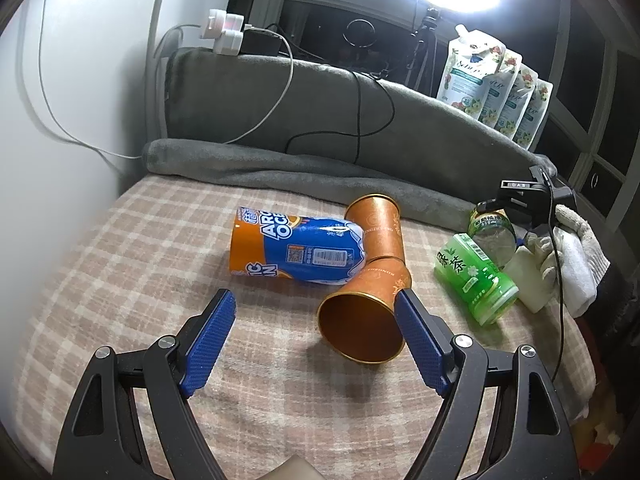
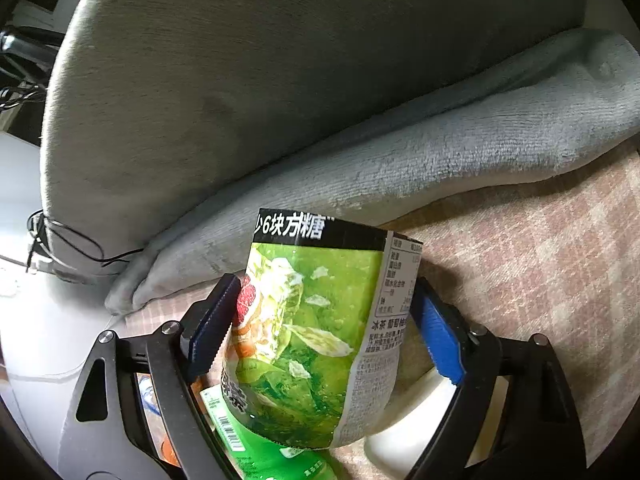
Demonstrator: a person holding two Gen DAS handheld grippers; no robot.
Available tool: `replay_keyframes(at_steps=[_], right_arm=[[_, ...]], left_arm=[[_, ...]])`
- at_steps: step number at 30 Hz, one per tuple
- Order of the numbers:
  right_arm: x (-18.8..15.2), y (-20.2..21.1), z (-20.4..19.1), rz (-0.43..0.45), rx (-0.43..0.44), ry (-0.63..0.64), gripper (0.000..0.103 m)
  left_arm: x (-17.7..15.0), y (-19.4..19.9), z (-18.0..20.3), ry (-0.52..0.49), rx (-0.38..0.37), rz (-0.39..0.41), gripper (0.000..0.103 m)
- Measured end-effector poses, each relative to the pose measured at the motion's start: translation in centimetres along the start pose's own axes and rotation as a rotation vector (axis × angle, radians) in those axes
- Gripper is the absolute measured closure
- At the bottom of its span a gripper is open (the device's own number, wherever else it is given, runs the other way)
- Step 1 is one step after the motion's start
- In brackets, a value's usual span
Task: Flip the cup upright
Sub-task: 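Lift the green cup with the right gripper and rotate it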
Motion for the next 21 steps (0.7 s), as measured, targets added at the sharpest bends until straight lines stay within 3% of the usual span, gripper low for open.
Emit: replay_keyframes(at_steps=[12,16,21], right_arm=[[-1.6,5.4,-0.3,0.078,0.089,0.071,0.019],[-3.6,7.2,-0.3,0.086,0.134,0.130,0.019],[-7.1,10.3,-2.9,0.051,0.171,0.261,0.019]], left_arm=[[0.4,1.5,0.9,-0.023,-0.001,0.032,0.021],[0.6,2.1,1.0,-0.027,0.001,0.042,0.021],[0.5,2.6,1.2,-0.023,-0.016,0.039,0.021]])
Point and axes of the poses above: each gripper's, at about its wrist camera, not at the fingertips, and y roughly against the way its jaws point, z to its right, x to its top, the point moved 8 cm from there along -y, roughly the way its jaws point, and after that the axes turned 4 degrees about -z, right-handed, at the moved point
